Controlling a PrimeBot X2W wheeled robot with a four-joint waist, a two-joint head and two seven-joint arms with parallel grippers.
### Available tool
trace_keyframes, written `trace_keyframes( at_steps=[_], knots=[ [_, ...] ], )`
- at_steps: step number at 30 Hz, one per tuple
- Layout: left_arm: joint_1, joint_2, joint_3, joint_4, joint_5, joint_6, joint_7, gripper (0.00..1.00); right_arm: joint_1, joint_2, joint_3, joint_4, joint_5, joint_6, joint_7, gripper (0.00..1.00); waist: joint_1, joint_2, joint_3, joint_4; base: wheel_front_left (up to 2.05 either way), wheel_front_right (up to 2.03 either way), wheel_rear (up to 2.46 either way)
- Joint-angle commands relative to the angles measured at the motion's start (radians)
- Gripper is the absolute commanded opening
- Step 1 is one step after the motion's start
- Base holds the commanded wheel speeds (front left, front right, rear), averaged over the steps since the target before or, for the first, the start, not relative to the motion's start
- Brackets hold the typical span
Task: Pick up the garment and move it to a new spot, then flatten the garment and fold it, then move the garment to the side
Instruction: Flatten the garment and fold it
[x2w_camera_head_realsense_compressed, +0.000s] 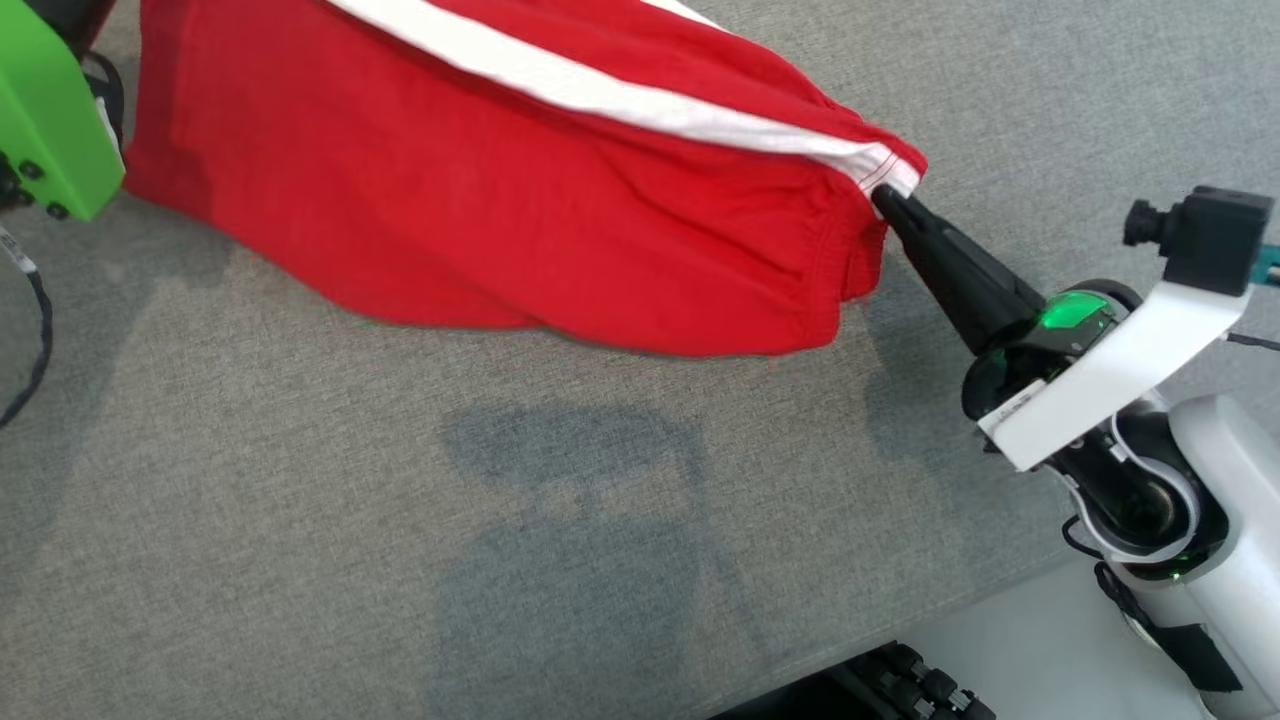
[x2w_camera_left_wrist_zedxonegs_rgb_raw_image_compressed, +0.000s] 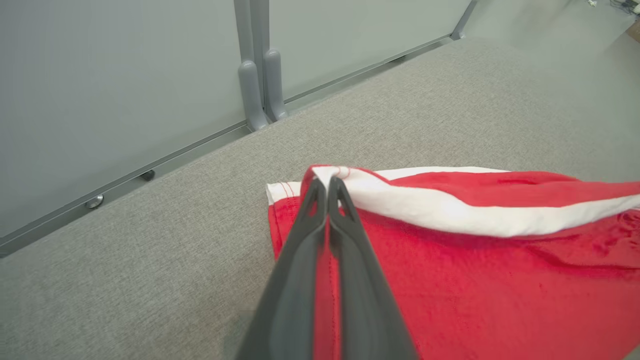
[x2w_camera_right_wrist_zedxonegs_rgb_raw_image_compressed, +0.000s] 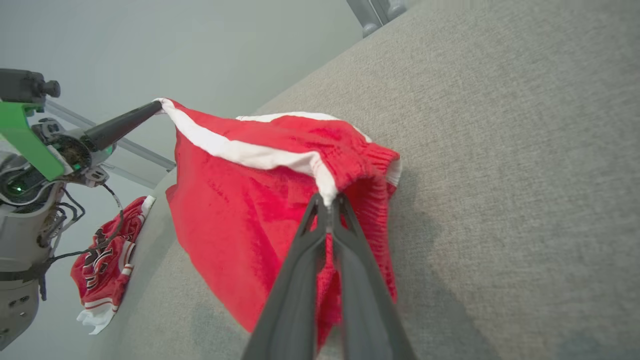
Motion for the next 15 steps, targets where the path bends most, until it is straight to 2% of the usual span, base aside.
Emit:
trace_keyframes(
  at_steps=[1,6,15],
  knots=[
    [-0.019,0.001,-0.002,0.009,0.012,-0.004,0.005,0.00,-0.013,0.001,-0.006,-0.008,0.012,0.000,0.002,0.00,-0.0001,0.0000,-0.003,-0.002,0.00,0.00,0.00],
    [-0.078,-0.006,-0.028,0.104,0.034,-0.023,0.044,0.00,-0.033,0.015,-0.019,-0.036,0.082,0.000,0.047,0.00,-0.0001,0.0000,-0.002,-0.010,0.00,0.00,0.00],
    [-0.164,-0.050,-0.066,0.278,0.084,-0.053,0.030,0.00,-0.131,0.082,-0.020,0.059,0.027,0.000,0.118,0.01,-0.0001,0.0000,0.026,-0.018,0.00,0.00,0.00]
  ],
)
